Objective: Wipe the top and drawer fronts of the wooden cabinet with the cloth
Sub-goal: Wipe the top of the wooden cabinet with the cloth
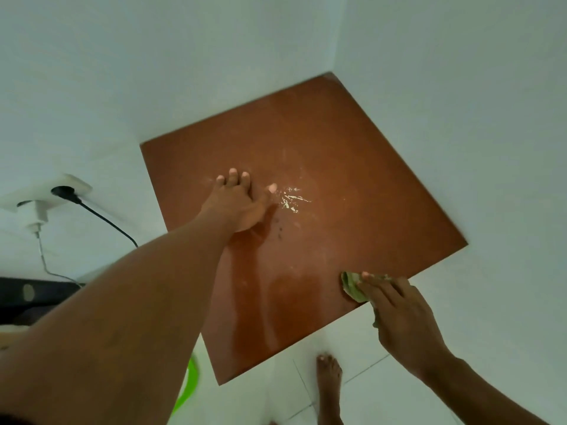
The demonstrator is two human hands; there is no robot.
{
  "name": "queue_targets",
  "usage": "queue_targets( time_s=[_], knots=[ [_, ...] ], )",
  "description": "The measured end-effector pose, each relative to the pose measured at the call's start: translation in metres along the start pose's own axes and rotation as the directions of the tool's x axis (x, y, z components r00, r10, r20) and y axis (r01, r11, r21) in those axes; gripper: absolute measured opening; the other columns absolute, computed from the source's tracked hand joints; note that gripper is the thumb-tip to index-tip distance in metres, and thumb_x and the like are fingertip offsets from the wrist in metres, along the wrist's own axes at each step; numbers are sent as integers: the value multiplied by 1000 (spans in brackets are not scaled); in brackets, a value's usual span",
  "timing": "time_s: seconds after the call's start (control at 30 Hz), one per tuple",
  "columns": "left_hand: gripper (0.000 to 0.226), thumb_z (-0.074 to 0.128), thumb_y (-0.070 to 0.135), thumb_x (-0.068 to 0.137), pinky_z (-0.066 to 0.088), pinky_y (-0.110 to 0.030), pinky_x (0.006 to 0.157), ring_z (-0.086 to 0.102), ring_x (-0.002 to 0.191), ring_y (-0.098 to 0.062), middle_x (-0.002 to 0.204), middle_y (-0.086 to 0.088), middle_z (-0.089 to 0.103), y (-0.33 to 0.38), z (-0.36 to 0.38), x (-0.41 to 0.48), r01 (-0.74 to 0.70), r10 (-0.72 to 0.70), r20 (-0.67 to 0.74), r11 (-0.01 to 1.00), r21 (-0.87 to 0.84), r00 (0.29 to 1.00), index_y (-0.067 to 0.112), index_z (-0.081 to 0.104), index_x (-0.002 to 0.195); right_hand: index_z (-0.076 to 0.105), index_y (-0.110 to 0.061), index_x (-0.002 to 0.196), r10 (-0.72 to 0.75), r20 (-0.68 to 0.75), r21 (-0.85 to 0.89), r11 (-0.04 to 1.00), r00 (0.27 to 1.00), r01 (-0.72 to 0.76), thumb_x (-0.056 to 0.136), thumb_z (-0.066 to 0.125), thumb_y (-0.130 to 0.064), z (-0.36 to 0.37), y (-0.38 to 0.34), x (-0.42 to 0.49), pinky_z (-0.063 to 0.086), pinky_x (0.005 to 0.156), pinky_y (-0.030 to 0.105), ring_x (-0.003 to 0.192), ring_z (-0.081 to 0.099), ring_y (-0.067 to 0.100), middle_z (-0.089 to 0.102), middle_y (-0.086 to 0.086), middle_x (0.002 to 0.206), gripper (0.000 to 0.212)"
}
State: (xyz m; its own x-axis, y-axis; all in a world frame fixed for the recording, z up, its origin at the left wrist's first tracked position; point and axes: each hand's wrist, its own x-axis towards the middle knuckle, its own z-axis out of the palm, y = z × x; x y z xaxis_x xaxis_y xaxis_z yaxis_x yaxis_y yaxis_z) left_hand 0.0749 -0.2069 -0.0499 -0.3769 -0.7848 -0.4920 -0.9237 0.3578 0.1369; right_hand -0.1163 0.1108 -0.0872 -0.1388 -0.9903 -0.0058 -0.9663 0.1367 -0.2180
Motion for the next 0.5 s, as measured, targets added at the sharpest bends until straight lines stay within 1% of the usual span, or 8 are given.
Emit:
queue_targets(
  time_s=[0.07, 0.1, 0.13, 0.2, 0.23, 0.3, 0.4, 0.5],
  knots=[
    [101, 8, 84, 89, 0, -47, 127, -2, 157, -36, 172, -10, -2, -2, 2, 3, 6, -6, 0, 1000, -14, 1000, 17, 5, 164, 63, -17, 121, -166, -6, 26, 986, 986, 166, 76, 70, -7, -29, 2, 18, 47, 58, 25, 77, 57, 17, 70, 1, 94, 46],
    [100, 8, 84, 89, 0, -46, 127, -2, 157, -35, 172, -9, -3, -4, 2, 4, 8, -8, 4, 1000, -24, 1000, 17, 5, 164, 61, -20, 119, -222, -19, 53, 973, 975, 223, 85, 58, -13, -43, 4, 39, 44, 58, 24, 72, 54, 14, 66, -2, 89, 35],
    [99, 8, 84, 89, 0, -46, 127, -3, 157, -34, 172, -8, -3, -4, 3, 4, 6, -6, 8, 999, -39, 1000, 18, 5, 164, 62, -20, 119, -225, -31, 84, 970, 974, 227, 92, 50, -17, -56, 6, 67, 45, 60, 26, 73, 52, 13, 64, -3, 88, 30],
    [97, 9, 83, 90, -1, -45, 127, -7, 157, -32, 172, -7, -5, -7, 5, 4, -1, 2, 9, 998, -69, 1000, 20, 3, 164, 64, -17, 123, -125, -46, 120, 984, 991, 130, 99, 45, -20, -73, 8, 142, 50, 70, 34, 84, 54, 19, 66, 0, 94, 31],
    [95, 10, 82, 91, -2, -46, 127, -9, 157, -31, 172, -5, -7, -8, 5, 3, -2, 3, 12, 996, -84, 1000, 21, 3, 164, 63, -14, 124, -68, -54, 123, 990, 996, 74, 99, 46, -19, -77, 7, 184, 50, 76, 38, 90, 57, 26, 67, 4, 101, 31],
    [92, 11, 81, 92, -2, -46, 127, -11, 157, -28, 172, -3, -8, -10, 6, 3, 2, 0, 22, 994, -109, 1000, 24, 2, 163, 63, -10, 123, -25, -71, 113, 993, 997, 33, 97, 44, -19, -71, 7, 272, 47, 86, 43, 99, 59, 39, 67, 15, 112, 33],
    [86, 15, 78, 94, -1, -44, 128, -12, 157, -23, 171, 4, -9, -8, 4, 1, 33, -29, 28, 988, -149, 999, 28, 3, 163, 60, -7, 126, -20, -29, 35, 999, 999, 21, 90, 35, -27, -59, -10, 380, 43, 96, 46, 110, 57, 45, 64, 21, 121, 48],
    [83, 19, 76, 96, 0, -42, 126, -14, 157, -20, 171, 9, -12, -7, 5, 0, 50, -48, 15, 985, -166, 999, 31, 2, 163, 54, -9, 134, -95, 73, -45, 994, 993, 98, 89, 32, -31, -47, -37, 438, 45, 97, 51, 115, 53, 46, 60, 23, 128, 55]
  ],
)
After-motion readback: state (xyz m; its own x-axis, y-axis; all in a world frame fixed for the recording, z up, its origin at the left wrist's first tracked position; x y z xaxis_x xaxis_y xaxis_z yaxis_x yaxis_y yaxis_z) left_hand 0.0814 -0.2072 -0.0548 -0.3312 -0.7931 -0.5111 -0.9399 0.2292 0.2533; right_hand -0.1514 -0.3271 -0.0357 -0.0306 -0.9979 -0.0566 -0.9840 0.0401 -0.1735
